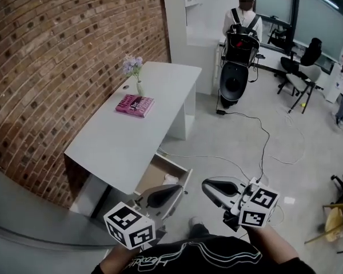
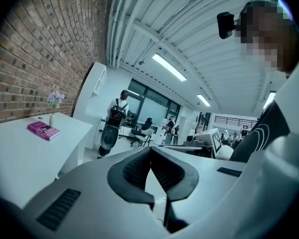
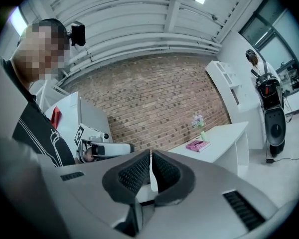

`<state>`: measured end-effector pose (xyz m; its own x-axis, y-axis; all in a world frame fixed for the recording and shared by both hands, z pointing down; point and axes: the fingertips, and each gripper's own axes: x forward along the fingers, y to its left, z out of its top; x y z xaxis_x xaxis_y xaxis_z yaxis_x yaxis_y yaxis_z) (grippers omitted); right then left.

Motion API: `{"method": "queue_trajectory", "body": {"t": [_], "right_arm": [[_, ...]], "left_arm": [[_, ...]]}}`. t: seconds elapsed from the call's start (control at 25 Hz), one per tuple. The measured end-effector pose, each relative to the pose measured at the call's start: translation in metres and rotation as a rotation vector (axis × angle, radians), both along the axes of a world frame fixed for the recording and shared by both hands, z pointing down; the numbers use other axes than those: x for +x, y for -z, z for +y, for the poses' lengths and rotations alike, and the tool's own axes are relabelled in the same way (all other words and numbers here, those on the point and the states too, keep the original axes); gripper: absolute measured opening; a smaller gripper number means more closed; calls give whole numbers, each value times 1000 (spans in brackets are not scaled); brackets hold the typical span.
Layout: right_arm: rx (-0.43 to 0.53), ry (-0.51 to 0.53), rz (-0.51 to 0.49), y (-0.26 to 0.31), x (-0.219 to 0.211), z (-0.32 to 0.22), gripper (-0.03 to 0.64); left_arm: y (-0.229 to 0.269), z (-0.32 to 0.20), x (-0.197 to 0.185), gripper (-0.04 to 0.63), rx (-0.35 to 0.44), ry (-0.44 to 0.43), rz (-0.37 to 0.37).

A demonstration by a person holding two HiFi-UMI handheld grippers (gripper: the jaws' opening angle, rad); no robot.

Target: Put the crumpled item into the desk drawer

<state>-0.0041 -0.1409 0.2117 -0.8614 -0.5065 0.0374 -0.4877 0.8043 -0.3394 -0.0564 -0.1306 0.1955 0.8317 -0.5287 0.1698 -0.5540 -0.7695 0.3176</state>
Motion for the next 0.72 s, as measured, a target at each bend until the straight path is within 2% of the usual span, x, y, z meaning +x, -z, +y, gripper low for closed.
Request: {"method": "queue_trajectory", "body": {"t": [0.2, 0.72], "right_arm": [[37, -3, 2, 7, -4, 11, 48], [-27, -10, -8, -12, -12, 6, 48]], "left_arm": [[-1, 10, 4, 21, -2, -11, 17], [-18, 6, -10, 21, -52, 13, 58]]}}
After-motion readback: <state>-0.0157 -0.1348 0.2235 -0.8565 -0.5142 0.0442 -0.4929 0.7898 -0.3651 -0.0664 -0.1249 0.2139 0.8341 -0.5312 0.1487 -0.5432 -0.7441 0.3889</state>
